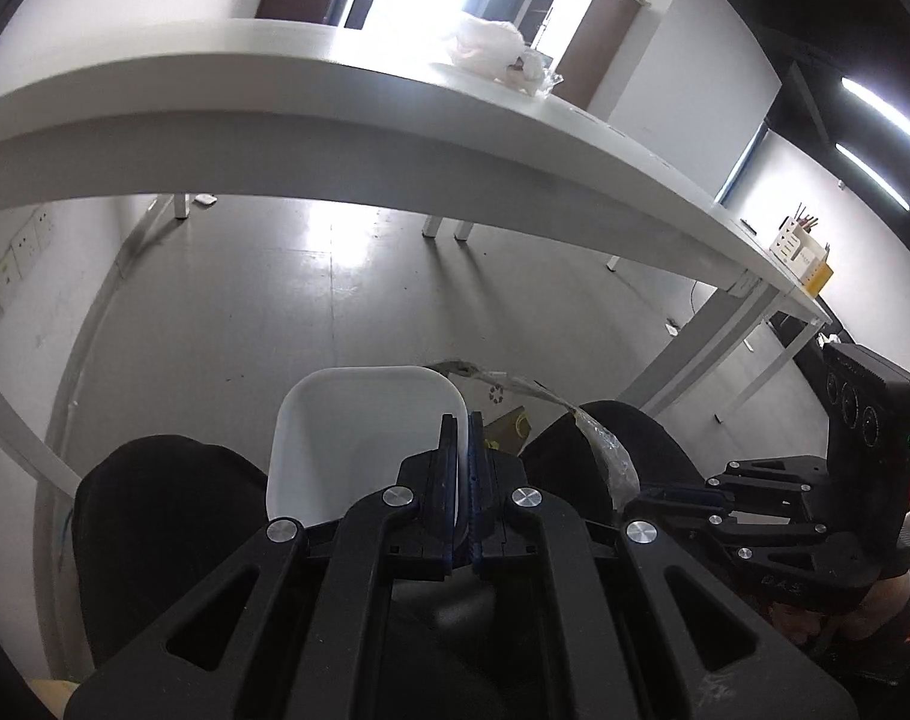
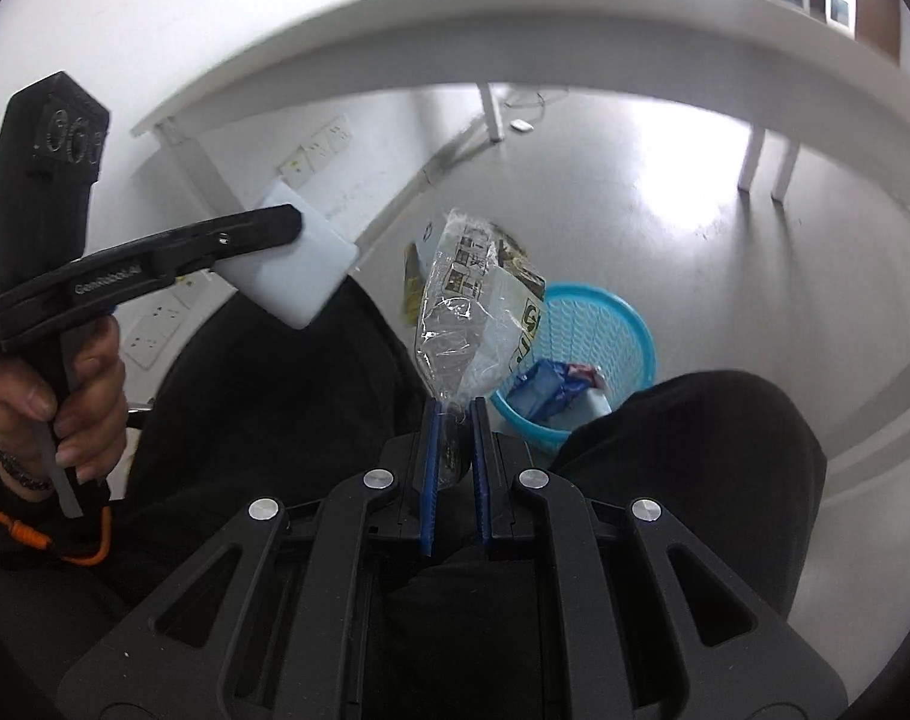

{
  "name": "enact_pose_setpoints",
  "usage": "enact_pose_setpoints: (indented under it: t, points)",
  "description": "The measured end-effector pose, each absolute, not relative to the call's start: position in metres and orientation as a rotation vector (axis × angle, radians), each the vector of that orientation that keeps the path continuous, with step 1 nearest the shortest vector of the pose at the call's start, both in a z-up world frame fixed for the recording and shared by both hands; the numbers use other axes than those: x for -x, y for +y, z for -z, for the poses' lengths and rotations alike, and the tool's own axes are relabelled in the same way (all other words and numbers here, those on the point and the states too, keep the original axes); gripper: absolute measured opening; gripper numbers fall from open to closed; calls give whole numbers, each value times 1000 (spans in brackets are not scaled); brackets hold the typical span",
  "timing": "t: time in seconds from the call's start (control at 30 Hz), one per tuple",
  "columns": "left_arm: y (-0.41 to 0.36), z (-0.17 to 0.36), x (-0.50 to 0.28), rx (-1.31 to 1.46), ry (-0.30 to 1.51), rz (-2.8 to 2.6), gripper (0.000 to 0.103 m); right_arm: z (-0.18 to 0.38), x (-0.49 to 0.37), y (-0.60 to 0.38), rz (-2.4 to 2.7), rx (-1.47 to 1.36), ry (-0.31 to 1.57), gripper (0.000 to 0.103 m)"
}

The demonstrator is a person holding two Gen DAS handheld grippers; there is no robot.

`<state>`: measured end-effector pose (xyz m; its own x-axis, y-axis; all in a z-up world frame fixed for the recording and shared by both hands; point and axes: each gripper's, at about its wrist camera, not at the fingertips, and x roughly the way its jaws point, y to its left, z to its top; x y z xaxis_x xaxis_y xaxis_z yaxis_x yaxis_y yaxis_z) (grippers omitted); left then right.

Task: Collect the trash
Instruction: 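Carry the white container and clear bag down over the blue wastebasket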

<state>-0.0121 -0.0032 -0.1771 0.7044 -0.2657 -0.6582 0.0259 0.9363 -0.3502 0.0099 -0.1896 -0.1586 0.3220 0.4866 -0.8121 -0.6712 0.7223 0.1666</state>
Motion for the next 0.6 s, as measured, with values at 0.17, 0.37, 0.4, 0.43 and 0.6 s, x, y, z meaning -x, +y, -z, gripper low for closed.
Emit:
enact_pose_setpoints:
  t: [0.17, 0.37, 0.4, 0.43, 0.6]
  points:
    - [1, 199, -11, 364, 819, 129, 2, 182, -27, -184, -719, 227, 1033, 9]
    - [-12, 211, -38, 322, 844, 121, 2, 206, -50, -173, -673, 239, 1086, 9]
    - [-13, 215, -43, 321, 855, 120, 2, 210, -55, -169, -653, 262, 1085, 9]
    - [-14, 217, -47, 319, 864, 114, 2, 215, -59, -166, -640, 281, 1087, 9]
    - [-13, 242, -73, 329, 934, 88, 2, 229, -84, -155, -611, 281, 1133, 9]
